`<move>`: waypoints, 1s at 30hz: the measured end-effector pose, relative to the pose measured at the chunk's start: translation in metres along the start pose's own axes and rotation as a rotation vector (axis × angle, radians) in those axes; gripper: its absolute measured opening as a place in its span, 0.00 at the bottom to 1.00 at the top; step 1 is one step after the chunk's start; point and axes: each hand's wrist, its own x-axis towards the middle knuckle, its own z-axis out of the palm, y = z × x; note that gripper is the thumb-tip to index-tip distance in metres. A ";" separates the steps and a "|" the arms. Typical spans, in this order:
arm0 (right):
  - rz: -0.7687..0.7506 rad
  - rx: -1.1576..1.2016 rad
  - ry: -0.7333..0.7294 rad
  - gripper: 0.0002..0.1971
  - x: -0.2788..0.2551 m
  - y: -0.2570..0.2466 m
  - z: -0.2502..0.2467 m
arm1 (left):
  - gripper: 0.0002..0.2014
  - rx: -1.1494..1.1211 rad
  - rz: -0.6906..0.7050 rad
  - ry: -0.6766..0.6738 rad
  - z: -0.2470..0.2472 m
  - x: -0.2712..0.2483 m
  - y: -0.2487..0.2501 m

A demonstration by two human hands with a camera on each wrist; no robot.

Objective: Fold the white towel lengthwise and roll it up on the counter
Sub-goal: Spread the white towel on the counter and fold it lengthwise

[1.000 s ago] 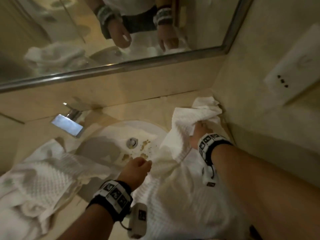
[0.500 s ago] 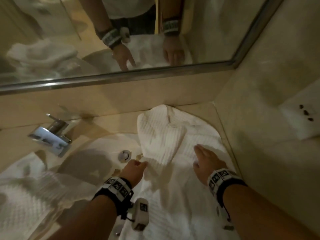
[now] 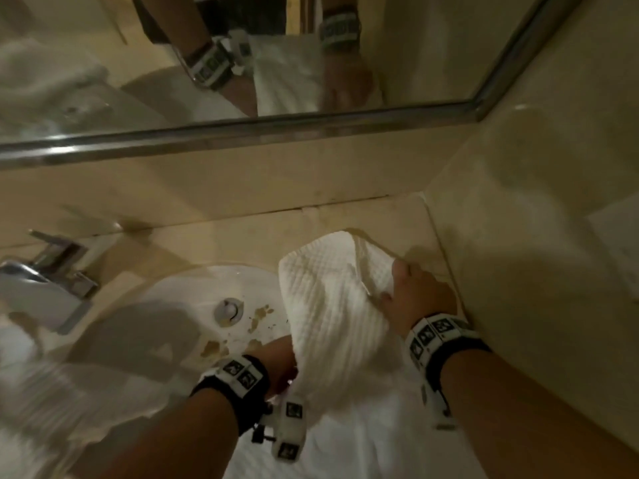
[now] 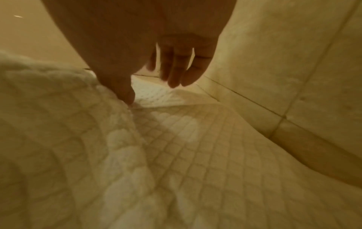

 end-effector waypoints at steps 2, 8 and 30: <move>-0.036 0.027 0.031 0.32 0.004 -0.006 0.005 | 0.16 0.125 0.001 -0.004 0.003 -0.001 0.005; -0.107 -0.051 -0.006 0.23 0.012 -0.013 0.005 | 0.06 0.020 0.036 -0.169 0.009 0.002 0.001; -0.099 0.181 -0.151 0.25 -0.021 -0.025 0.008 | 0.14 -0.747 0.126 0.656 -0.094 -0.044 -0.021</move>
